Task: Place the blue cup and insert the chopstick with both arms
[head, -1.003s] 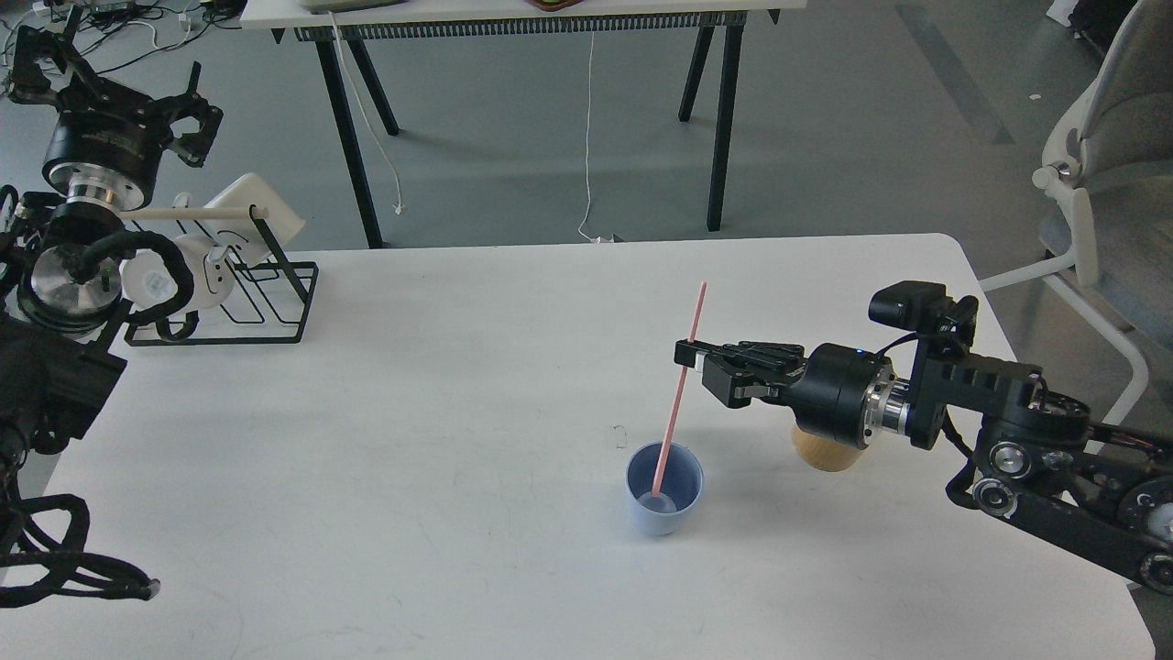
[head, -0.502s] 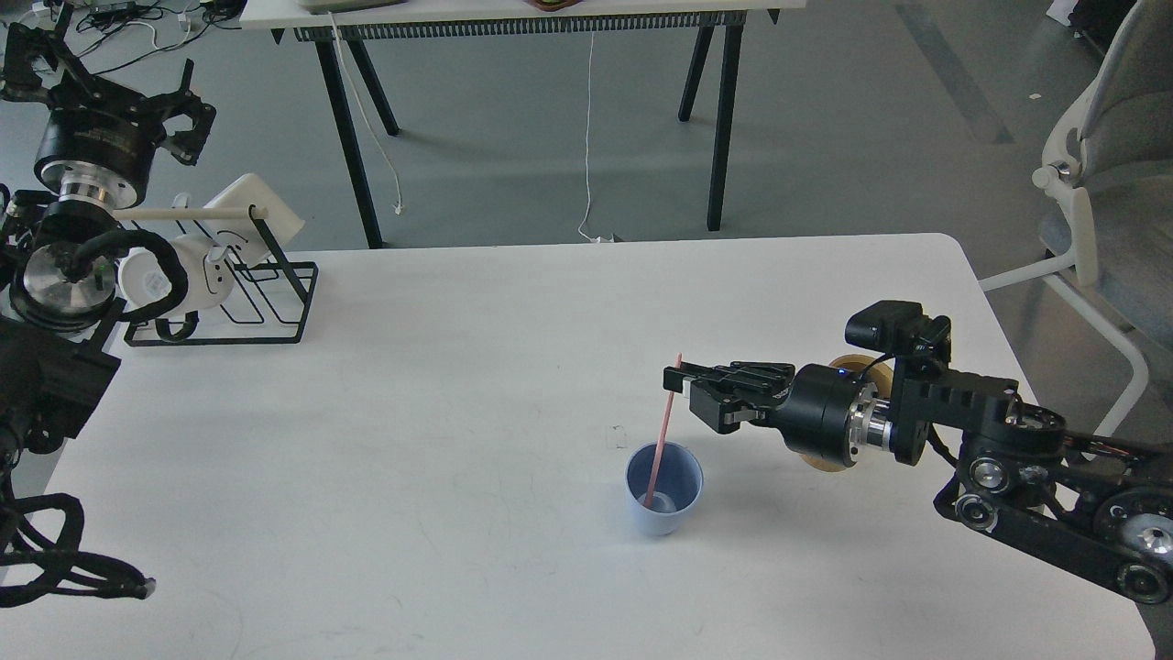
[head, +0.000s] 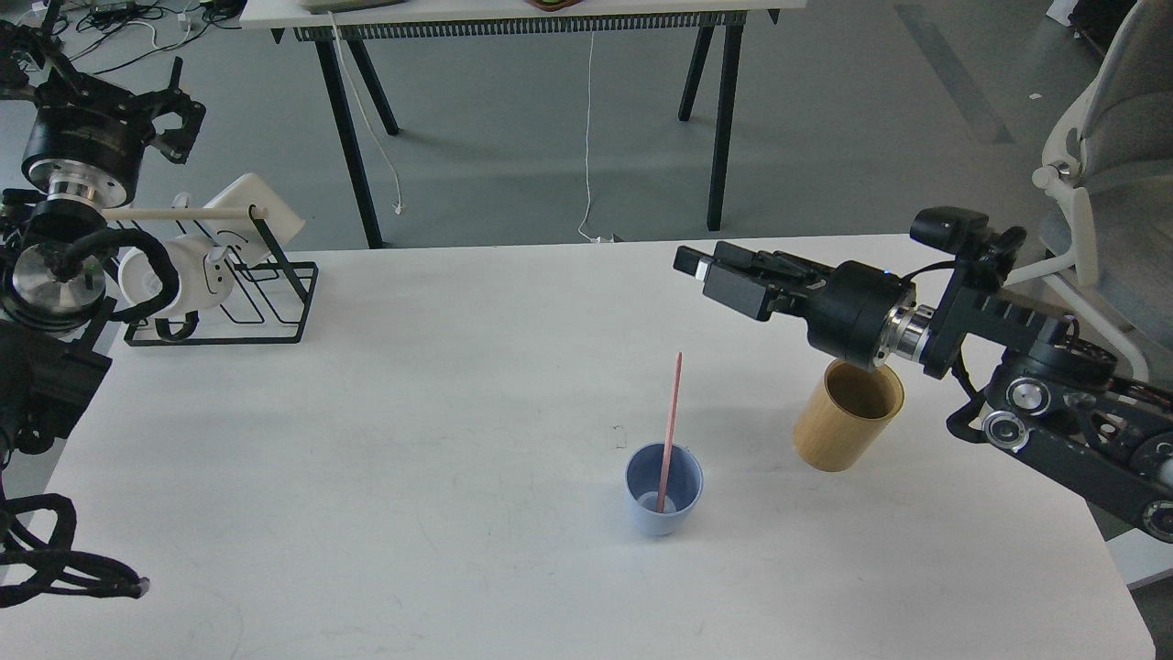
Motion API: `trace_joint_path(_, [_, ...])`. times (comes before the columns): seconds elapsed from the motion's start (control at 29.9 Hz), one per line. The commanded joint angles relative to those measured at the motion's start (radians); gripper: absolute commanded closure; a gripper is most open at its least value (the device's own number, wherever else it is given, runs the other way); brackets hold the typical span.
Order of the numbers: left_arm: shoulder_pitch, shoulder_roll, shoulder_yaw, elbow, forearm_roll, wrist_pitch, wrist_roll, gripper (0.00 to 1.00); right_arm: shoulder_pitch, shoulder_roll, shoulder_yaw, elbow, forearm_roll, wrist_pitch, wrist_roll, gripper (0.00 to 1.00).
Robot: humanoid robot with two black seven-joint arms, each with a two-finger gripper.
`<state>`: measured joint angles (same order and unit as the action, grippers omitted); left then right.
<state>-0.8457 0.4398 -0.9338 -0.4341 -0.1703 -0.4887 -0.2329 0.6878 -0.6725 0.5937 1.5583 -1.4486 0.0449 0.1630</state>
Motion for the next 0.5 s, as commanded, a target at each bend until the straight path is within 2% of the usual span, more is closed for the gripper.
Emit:
trace_joint_path(0.0, [-0.003, -0.003, 0.003, 0.0, 0.0, 0.0, 0.0, 0.0, 0.012, 0.005, 0.133, -0.003, 0.195, 0.004, -0.007, 0.01])
trace_joint_path(0.2, [-0.009, -0.01, 0.009, 0.0, 0.002, 0.0, -0.002, 0.0, 0.051, 0.019, 0.288, -0.125, 0.549, 0.039, 0.007, 0.0])
trace_joint_path(0.47, [-0.012, -0.021, 0.013, -0.002, 0.002, 0.0, -0.002, 0.0, 0.107, 0.149, 0.414, -0.443, 1.0, 0.079, -0.008, 0.0])
